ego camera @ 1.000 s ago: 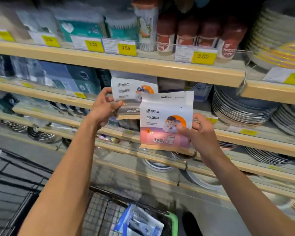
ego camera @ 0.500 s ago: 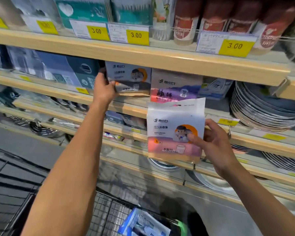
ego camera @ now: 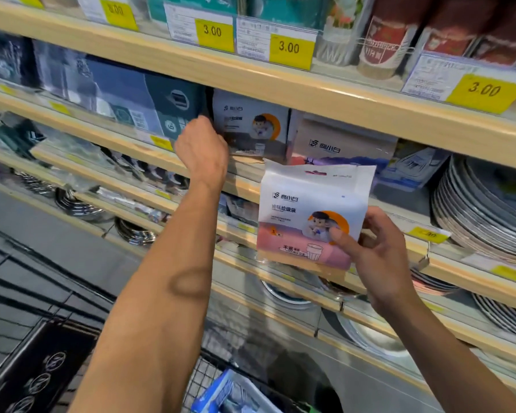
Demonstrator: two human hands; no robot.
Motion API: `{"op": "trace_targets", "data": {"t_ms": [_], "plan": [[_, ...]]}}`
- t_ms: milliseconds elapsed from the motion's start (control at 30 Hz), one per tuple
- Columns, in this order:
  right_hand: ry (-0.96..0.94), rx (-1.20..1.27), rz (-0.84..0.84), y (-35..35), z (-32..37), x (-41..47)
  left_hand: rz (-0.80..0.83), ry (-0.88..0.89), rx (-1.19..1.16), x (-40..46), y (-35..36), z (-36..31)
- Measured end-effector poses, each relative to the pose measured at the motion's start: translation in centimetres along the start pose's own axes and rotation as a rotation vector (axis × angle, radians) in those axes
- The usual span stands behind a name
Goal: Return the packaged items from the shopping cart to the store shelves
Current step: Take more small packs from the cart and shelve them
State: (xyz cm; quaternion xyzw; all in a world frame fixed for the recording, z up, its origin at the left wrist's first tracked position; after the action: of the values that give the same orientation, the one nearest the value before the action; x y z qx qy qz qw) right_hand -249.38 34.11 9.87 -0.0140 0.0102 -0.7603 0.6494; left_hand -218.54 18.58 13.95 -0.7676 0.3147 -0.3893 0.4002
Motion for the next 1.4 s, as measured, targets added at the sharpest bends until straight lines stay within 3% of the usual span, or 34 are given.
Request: {"op": "trace_targets", "data": {"t_ms": [100, 233, 333, 433, 567, 700, 833, 933, 1000, 1133, 1233, 1400], "plan": [[-0.046, -0.016, 0.013, 1.4, 0.8, 0.9, 0.052, 0.034, -0.175, 0.1, 1.1, 0.9], [-0.071, -0.004, -0.005, 4.2, 1.7, 2.8, 0.040, 0.059, -0.655, -3.2, -0.5, 3.1], [-0.081, 0.058, -0.023, 7.4, 2.4, 4.7, 0.260, 0.050, -0.918, -6.0, -0.5, 3.6], [-0.175, -0.012, -0.053, 10.2, 3.8, 6.5, 0.406, 0.174, -0.866, -6.3, -0.6, 3.5], [-0.258, -0.383, -0.118, 10.9, 5.6, 8.2, 0.358, 0.201, -0.774, -4.0, -1.6, 3.3], [-0.228, -0.739, 0.042, 12.3, 5.5, 7.8, 0.297, 0.186, -0.674, -1.3, -1.3, 2.4], [-0.148, -0.640, 0.249, 13.0, 2.8, 7.0, 0.185, 0.109, -0.617, 0.8, -1.2, 1.7], [-0.166, -0.501, 0.363, 13.1, 1.5, 6.9, 0.138, 0.125, -0.409, 0.5, 0.0, 0.6], [-0.284, -0.468, 0.320, 12.3, 2.4, 6.6, 0.081, 0.119, -0.336, 0.0, 0.8, 0.5], [-0.507, -0.451, 0.003, 7.7, 4.5, 5.5, -0.026, 0.119, -0.320, -1.2, 1.0, 0.7], [-0.448, -0.394, -0.086, 5.3, 3.7, 5.2, -0.034, 0.086, -0.520, -2.2, 0.8, 1.2], [-0.360, -0.389, -0.032, 6.3, 2.1, 3.2, -0.098, 0.011, -0.766, -5.5, -1.1, 4.2]]}}
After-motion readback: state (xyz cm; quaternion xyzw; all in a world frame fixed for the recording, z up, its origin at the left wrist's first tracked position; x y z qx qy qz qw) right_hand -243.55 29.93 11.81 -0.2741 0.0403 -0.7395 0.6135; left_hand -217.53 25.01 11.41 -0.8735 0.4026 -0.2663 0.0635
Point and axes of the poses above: each hand's wrist, its own x-axis towards the middle knuckle, its own y-axis out of the palm, z = x × y, the point moved 9 cm from there along x, towards the middle knuckle, and after that the axes turned 4 degrees about x, right-handed, at the moved point
